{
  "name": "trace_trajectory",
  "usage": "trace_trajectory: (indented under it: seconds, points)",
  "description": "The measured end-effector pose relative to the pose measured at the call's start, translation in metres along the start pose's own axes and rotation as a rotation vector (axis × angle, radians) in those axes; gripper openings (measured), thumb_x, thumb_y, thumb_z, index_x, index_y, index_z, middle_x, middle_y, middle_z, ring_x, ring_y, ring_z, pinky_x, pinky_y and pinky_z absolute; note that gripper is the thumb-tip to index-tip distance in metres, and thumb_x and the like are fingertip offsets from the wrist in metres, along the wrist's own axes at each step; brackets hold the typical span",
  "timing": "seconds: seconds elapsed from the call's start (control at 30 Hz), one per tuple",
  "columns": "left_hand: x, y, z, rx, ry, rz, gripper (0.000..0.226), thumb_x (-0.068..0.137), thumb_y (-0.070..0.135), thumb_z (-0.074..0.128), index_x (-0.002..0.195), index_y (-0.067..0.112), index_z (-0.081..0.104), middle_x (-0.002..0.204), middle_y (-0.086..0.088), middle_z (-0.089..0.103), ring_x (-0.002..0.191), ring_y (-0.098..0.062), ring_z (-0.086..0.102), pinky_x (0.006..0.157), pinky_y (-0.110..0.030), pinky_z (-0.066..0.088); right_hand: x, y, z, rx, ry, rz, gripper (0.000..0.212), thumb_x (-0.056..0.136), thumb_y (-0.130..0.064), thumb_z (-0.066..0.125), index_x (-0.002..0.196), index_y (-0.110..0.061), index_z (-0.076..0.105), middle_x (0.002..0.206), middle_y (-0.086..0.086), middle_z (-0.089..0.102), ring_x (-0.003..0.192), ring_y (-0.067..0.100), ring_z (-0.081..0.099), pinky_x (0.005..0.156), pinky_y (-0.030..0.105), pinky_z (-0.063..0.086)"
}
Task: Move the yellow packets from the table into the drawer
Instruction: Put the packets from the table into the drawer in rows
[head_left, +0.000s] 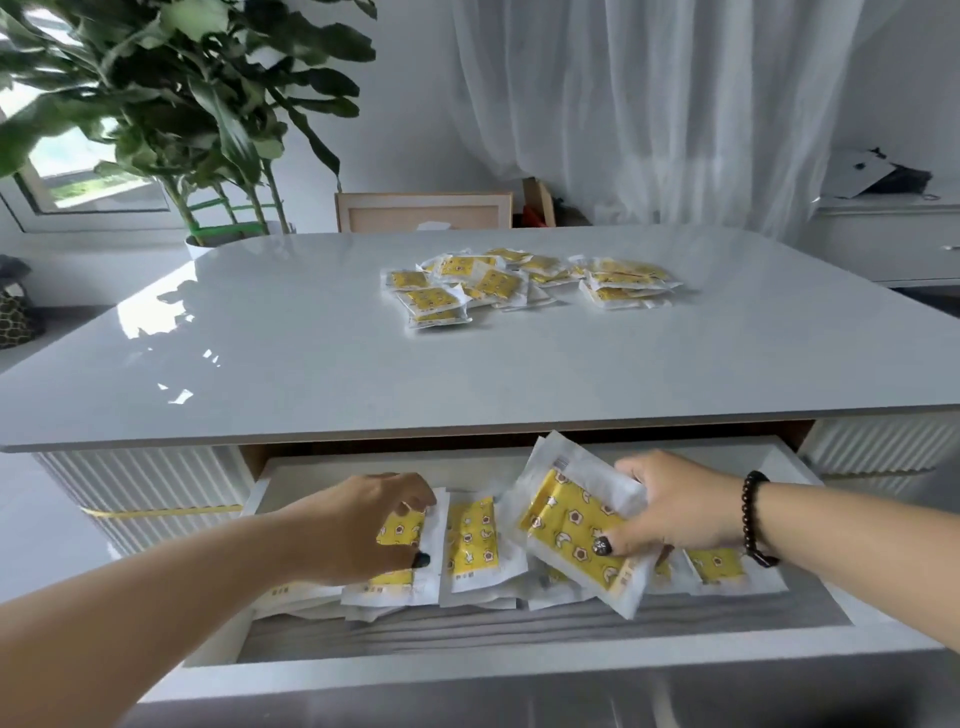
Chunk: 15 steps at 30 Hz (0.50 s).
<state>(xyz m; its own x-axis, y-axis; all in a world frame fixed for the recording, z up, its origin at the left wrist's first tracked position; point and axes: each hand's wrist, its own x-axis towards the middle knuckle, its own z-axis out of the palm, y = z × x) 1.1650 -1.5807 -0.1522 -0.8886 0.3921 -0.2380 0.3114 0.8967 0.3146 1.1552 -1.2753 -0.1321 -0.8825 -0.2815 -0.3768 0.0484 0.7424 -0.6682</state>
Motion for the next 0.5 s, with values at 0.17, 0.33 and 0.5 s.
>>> trace_trajectory:
  seconds: [0.17,0.33,0.5]
  points:
    - [0.015,-0.022,0.031,0.433,-0.156,0.106,0.079,0.089,0.049,0.052,0.151,0.035,0.005,0.159,0.012,0.0,0.146,-0.01,0.006,0.117,-0.03,0.016,0.01,0.032,0.007,0.13,0.047,0.159,0.026,0.076,-0.009,0.075,0.095,-0.009,0.058,0.088,0.008,0.072,0.071,0.019,0.072,0.057,0.029,0.058]
    - [0.024,-0.026,0.044,0.575,-0.207,0.086,0.088,0.088,0.058,0.046,0.151,0.03,-0.009,0.16,0.006,-0.011,0.148,-0.015,0.0,0.12,-0.04,0.009,0.034,0.052,0.023,0.294,0.123,0.309,0.027,0.077,-0.007,0.074,0.1,0.002,0.063,0.093,0.023,0.072,0.075,0.033,0.068,0.066,0.039,0.053]
    - [0.026,-0.016,0.042,0.614,-0.218,0.061,0.088,0.09,0.059,0.044,0.152,0.024,-0.009,0.16,-0.002,-0.01,0.148,-0.021,0.001,0.12,-0.042,0.008,0.057,0.061,0.041,0.457,0.182,0.386,0.028,0.074,-0.008,0.077,0.098,-0.001,0.064,0.087,0.02,0.073,0.078,0.036,0.071,0.074,0.048,0.056]
